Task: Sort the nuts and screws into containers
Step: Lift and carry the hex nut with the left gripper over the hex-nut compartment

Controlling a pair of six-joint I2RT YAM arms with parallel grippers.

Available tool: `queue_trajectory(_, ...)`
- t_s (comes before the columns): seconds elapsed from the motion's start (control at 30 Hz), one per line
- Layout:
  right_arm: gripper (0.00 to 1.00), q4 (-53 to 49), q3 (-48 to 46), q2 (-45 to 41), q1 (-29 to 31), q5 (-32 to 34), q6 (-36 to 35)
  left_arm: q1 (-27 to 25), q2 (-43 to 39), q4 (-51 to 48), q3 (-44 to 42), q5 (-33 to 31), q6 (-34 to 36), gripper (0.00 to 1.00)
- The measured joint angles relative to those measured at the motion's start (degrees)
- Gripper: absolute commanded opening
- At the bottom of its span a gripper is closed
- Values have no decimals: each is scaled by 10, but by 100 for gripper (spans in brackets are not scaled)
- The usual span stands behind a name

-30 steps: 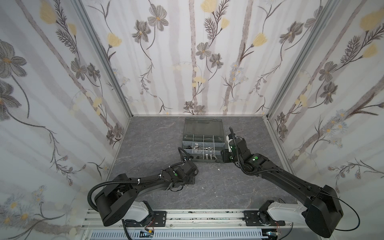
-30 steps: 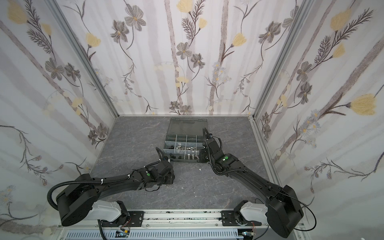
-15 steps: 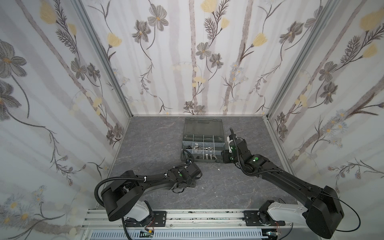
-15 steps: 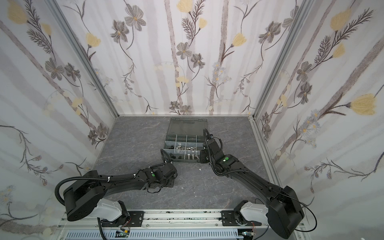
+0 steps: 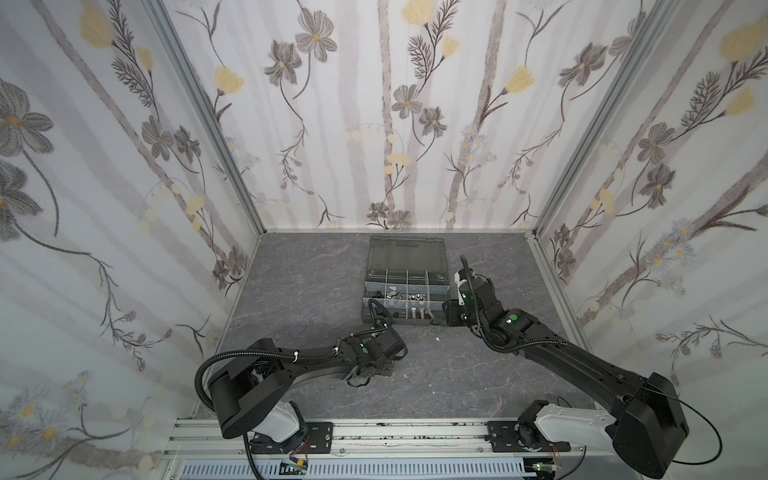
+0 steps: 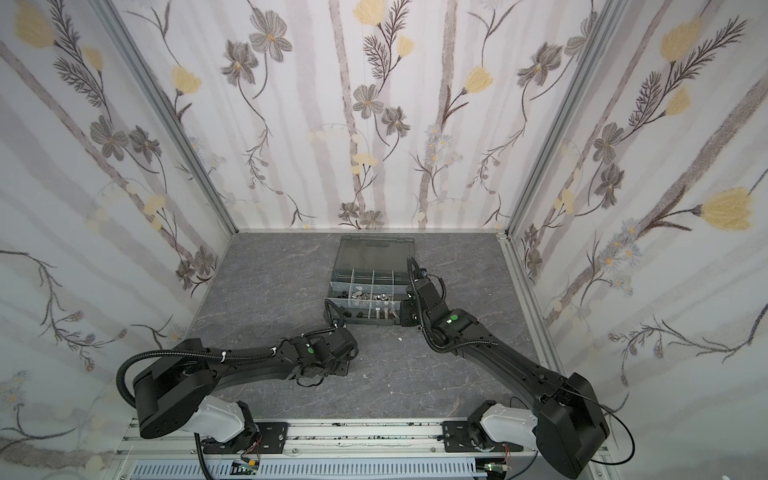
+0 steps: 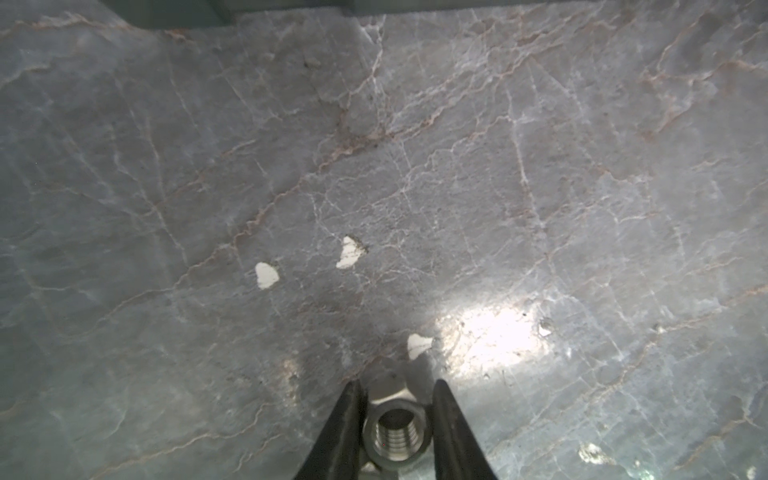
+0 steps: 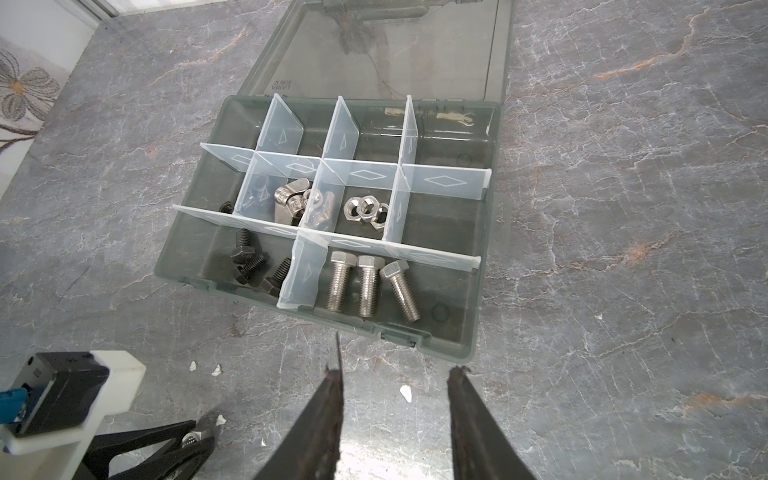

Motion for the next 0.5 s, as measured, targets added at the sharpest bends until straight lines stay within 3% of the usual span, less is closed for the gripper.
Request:
queue_trajectory(0.3,42,0,-5,-8,0,6,0,-1,6,-9,39,0,11,22)
queue_trajectory(0.5,43,-2,-14,-31,0,10,6,23,47,-13,153,0,37,22)
